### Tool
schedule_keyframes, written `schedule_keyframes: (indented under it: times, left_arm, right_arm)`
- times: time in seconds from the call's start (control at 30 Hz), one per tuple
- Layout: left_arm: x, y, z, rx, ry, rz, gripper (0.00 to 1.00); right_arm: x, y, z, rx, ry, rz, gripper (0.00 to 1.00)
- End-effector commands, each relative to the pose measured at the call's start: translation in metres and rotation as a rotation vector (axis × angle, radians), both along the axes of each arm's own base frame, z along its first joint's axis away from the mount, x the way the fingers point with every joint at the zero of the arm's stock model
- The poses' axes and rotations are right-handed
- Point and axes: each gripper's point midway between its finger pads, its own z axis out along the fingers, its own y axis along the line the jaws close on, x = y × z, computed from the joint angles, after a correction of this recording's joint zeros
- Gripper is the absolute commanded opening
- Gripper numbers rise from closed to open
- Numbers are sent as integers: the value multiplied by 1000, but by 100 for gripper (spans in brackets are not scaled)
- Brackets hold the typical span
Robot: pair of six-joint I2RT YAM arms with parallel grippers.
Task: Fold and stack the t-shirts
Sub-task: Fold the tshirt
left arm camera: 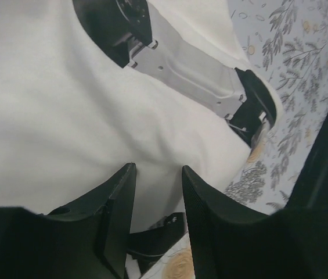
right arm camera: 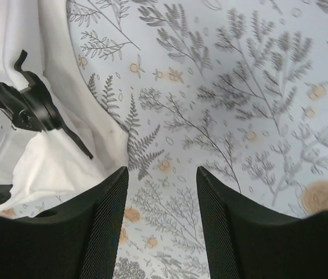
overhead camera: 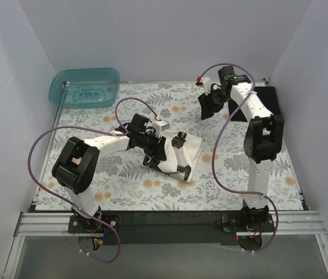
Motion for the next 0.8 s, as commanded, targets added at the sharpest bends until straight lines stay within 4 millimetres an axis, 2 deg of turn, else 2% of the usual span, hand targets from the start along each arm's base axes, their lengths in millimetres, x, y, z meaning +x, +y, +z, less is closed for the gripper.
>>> schedule_keyframes:
  times: [0.0,0.03,0.13,0.2,0.27,0.3,0.4,0.43,0.53,0.57,0.6,0.67,0.7,0.77]
  left_arm:
    - [-33,-23,14,-41,181,84,36]
    - [-43,-32,17,-60,241,112,36]
    - [-47,-46,29,-115,309,150,37]
    - [-38,-55,47,-168,290,174,39]
    - [-26,-60,78,-241,179,155,43]
    - [-22,-59,99,-277,119,146,45]
    - [3,-42,130,-327,3,146,51]
    - [11,-35,132,-324,-10,150,52]
    - [41,9,123,-304,-2,133,54]
    - [41,13,122,-306,3,86,54]
    - [59,15,118,-275,-56,47,54]
    - [60,25,103,-223,-15,-4,54]
    - [73,26,96,-202,-51,-44,54]
    - [76,32,86,-189,-16,-65,54]
  right_arm:
    - [-5,-31,43,150,44,-128,58]
    - [-11,-39,42,184,91,-150,59]
    - [-28,-44,43,202,114,-142,60]
    - [-42,-40,38,228,155,-128,60]
    - [-48,-36,37,256,173,-112,60]
    - [-51,-35,33,261,189,-106,60]
    - [-52,-28,30,307,211,-88,59]
    - [-52,-23,30,320,216,-78,59]
    - [-48,-11,22,314,213,-41,59]
    - [-48,-8,21,312,215,-37,59]
    - [-44,-5,18,310,210,-39,59]
    - [-45,-3,12,297,209,-40,59]
    - [-42,-2,9,289,193,-36,61]
    - [-48,-1,0,264,202,-21,63]
